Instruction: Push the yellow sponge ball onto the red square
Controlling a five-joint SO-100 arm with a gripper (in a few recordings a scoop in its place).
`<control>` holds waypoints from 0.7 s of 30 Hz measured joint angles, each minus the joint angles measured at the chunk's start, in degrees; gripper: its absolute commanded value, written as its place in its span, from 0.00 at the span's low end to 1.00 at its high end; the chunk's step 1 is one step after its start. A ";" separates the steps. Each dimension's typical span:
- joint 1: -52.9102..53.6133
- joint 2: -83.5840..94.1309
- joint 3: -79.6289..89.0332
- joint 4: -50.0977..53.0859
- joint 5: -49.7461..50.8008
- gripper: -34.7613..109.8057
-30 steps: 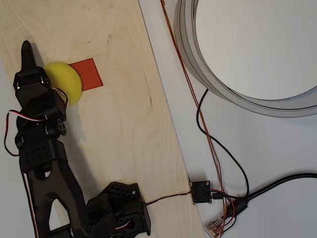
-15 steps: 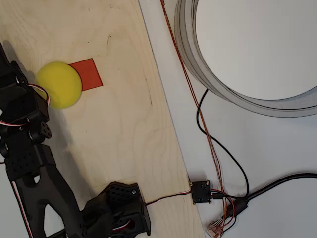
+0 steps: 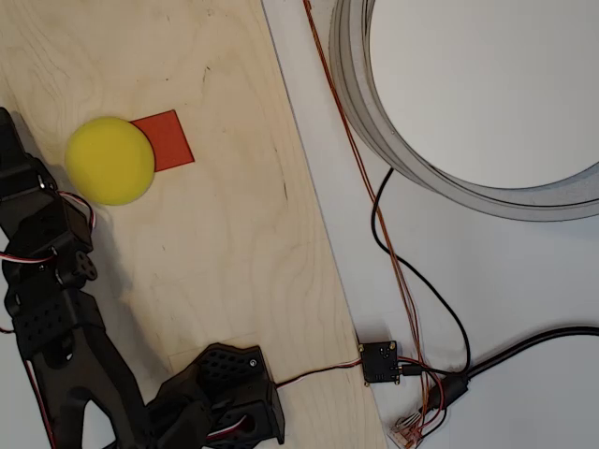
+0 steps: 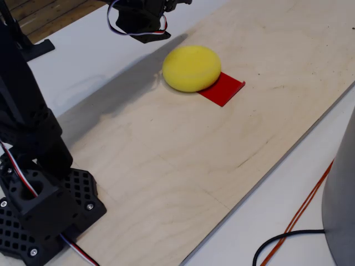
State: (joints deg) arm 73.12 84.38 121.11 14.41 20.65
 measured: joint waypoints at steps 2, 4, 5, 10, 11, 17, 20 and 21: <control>-0.09 0.70 1.93 -1.93 0.00 0.46; 0.35 0.79 3.60 -3.69 0.00 0.46; 0.35 0.79 3.96 -4.31 0.00 0.46; 0.00 1.49 7.03 -6.68 0.00 0.46; 0.09 1.93 7.65 -6.77 0.00 0.46; 0.18 6.24 11.60 -6.86 0.97 0.45; 0.09 8.17 13.10 -6.86 0.53 0.45; 0.09 8.79 13.71 -6.86 0.44 0.45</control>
State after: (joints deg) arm 73.21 93.16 134.82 7.56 21.09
